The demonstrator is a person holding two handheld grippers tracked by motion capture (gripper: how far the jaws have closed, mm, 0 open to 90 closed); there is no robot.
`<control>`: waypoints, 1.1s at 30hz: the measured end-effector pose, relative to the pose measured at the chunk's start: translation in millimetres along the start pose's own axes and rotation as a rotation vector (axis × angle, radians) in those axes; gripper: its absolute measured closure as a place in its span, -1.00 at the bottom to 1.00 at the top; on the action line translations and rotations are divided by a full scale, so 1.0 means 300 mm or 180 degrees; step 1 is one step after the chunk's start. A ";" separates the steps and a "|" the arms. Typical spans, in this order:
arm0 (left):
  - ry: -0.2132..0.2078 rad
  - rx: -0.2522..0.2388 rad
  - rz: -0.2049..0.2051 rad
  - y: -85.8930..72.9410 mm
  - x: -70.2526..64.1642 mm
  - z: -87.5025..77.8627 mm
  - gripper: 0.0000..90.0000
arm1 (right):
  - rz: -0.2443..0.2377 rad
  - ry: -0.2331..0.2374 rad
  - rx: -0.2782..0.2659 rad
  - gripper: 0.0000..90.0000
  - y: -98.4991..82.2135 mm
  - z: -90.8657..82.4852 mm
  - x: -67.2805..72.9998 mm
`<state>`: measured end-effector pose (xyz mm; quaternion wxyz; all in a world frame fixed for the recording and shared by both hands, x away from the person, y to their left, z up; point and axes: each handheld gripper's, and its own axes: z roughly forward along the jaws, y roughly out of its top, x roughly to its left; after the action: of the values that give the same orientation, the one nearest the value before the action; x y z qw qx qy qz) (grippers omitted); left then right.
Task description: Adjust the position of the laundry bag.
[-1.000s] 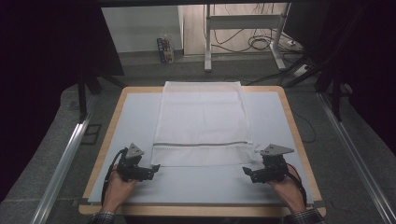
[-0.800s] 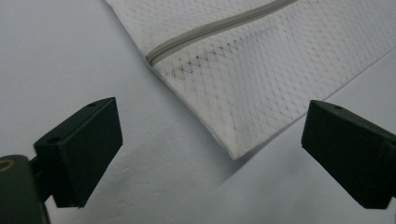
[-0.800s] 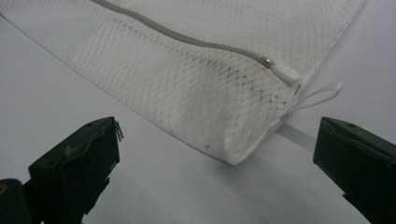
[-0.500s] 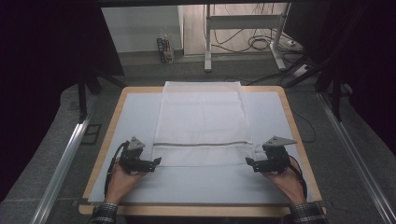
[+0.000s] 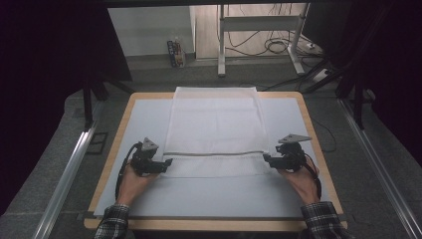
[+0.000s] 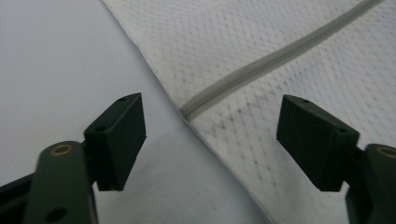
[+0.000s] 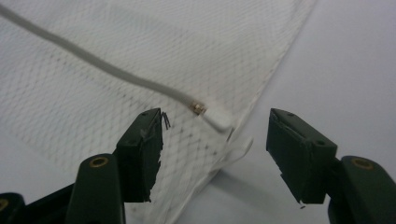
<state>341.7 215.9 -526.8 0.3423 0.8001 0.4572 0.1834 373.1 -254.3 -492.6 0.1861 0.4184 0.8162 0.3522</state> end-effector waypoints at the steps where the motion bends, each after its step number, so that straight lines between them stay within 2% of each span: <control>1: -0.0004 0.0002 -0.0014 0.004 0.006 0.002 -0.43 | 0.0010 -0.0023 -0.0017 -0.15 0.008 0.004 -0.003; 4: -0.0008 -0.0022 -0.0045 0.015 0.019 0.007 -0.35 | -0.0003 -0.0087 -0.0003 -0.02 0.020 0.017 -0.010; 6: -0.0017 -0.0040 -0.0105 0.023 0.029 0.010 -0.29 | -0.0036 -0.0141 0.0035 0.07 0.028 0.028 -0.019; 10: -0.0056 -0.0102 -0.0222 0.044 0.053 0.023 -0.15 | -0.0031 -0.0158 0.0011 0.25 0.049 0.040 -0.030; 15: -0.0002 -0.0106 -0.0264 0.064 0.068 0.049 -0.04 | -0.0019 -0.0192 0.0070 0.38 0.073 0.081 -0.038; 19: 0.0064 -0.0121 -0.0272 0.074 0.076 0.065 0.24 | -0.0050 -0.0222 0.0099 0.38 0.078 0.120 -0.050; 23: 0.0166 -0.0124 -0.0288 0.078 0.086 0.093 0.26 | -0.0050 -0.0220 0.0186 0.40 0.079 0.147 -0.062; 27: 0.0260 -0.0051 -0.0258 0.074 0.089 0.119 0.15 | -0.0064 -0.0235 0.0274 0.33 0.076 0.170 -0.069; 29: 0.0241 -0.0025 -0.0265 0.068 0.090 0.131 0.09 | -0.0130 -0.0242 0.0352 0.30 0.069 0.183 -0.070; 30: 0.0232 -0.0001 -0.0256 0.066 0.089 0.136 0.07 | -0.0140 -0.0223 0.0323 0.33 0.066 0.183 -0.073; 33: 0.0175 0.0014 -0.0293 0.063 0.084 0.144 0.19 | -0.0039 -0.0107 0.0331 0.49 0.065 0.183 -0.085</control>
<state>392.3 214.5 -543.9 0.3359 0.7737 0.5032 0.1883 431.4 -244.3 -515.5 0.1798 0.4284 0.8328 0.3011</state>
